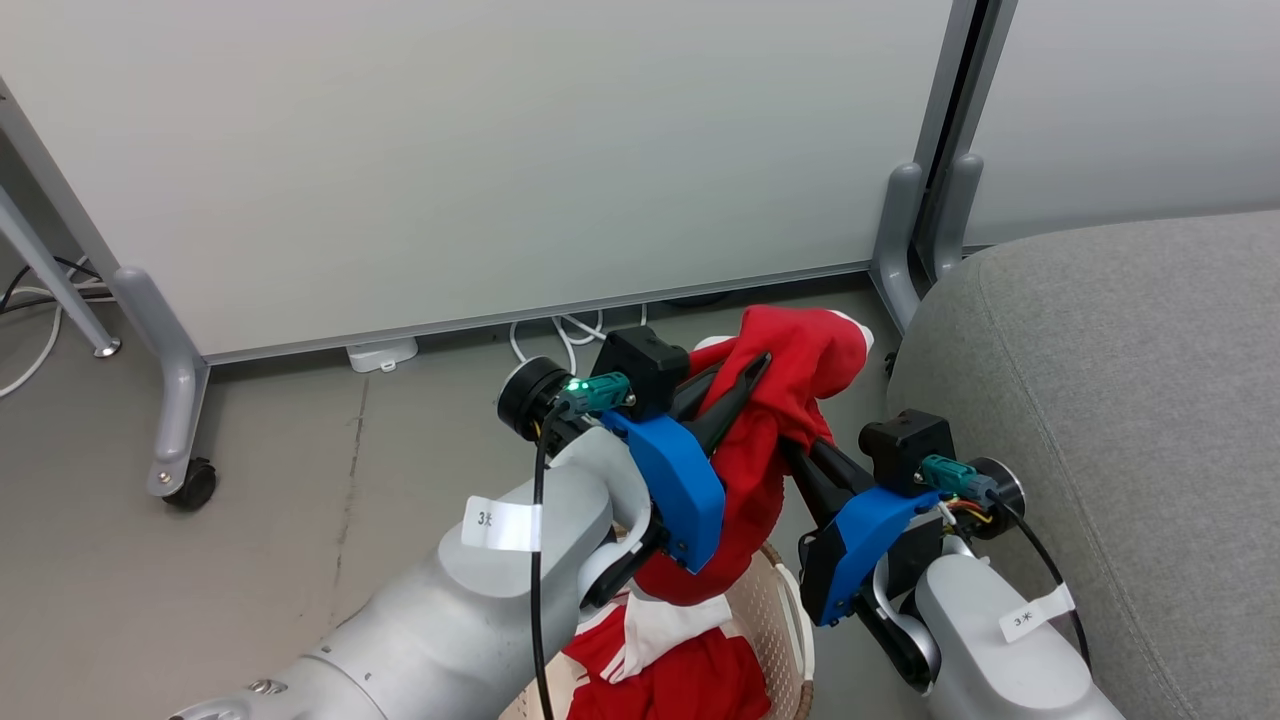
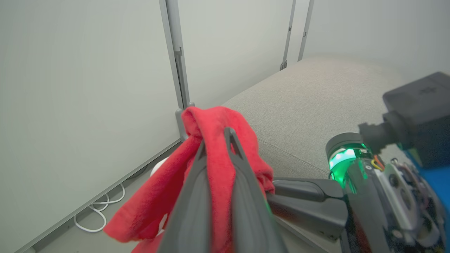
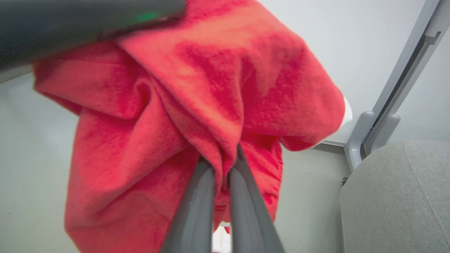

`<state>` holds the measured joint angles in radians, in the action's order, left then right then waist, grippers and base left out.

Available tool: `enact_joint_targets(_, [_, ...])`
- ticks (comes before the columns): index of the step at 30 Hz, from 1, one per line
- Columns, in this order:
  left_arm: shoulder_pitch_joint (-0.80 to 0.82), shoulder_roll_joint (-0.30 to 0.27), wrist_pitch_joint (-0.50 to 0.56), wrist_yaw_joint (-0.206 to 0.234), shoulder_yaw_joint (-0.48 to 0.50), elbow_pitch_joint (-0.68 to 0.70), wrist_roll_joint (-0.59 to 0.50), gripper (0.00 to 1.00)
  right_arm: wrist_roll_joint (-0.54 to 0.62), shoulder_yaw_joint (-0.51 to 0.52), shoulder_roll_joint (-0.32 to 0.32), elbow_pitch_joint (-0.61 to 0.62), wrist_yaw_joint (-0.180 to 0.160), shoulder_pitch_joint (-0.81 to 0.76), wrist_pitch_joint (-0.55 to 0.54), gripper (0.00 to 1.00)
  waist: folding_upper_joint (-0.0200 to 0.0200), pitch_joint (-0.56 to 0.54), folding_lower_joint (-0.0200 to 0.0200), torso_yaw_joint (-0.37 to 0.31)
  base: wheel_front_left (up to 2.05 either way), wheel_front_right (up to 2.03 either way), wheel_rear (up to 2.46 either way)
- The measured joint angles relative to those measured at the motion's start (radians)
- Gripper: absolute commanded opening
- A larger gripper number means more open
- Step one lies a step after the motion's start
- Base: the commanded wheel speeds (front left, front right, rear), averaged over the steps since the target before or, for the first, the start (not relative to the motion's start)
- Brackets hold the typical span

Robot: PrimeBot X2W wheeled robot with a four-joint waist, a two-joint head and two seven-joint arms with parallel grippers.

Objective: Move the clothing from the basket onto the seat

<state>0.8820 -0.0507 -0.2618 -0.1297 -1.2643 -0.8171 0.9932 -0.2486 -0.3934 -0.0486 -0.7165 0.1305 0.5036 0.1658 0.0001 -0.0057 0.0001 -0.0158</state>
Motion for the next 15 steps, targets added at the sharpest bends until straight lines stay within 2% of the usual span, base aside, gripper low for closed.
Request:
enact_joint_targets(3, [-0.002,0.0,0.0,0.0,0.003,0.0,0.0,0.0,0.0,-0.001,0.0,0.0,0.0,0.0,0.001,0.0,0.0,-0.001,0.0,-0.001,0.0,0.0,0.0])
enact_joint_targets(4, [-0.002,0.0,0.0,0.0,0.004,0.0,0.0,0.2,0.0,0.0,0.0,0.0,0.0,0.0,0.001,0.0,0.0,-0.001,0.0,-0.002,0.0,0.0,0.0])
enact_joint_targets(5, [-0.003,0.0,0.0,0.0,0.006,0.0,0.0,0.5,0.0,-0.001,0.0,0.0,0.0,0.0,0.002,0.0,0.0,-0.001,0.0,-0.002,0.0,0.0,0.0])
enact_joint_targets(6, [-0.004,0.0,0.0,0.0,0.01,0.0,-0.001,0.97,-0.001,0.0,0.0,0.0,0.0,0.0,0.002,0.0,-0.0001,-0.001,0.0,-0.002,0.0,0.0,0.0])
enact_joint_targets(7, [-0.005,0.0,0.0,0.0,0.017,0.0,-0.004,1.0,-0.001,0.001,0.0,0.0,0.0,0.0,0.002,0.0,-0.0001,-0.001,0.0,-0.002,0.0,0.0,0.0])
enact_joint_targets(15, [-0.048,-0.005,0.0,0.0,0.116,0.03,-0.083,1.0,0.0,0.013,0.0,0.006,0.0,0.0,0.004,0.0,0.0,0.004,-0.0001,0.002,0.0,0.0,0.0])
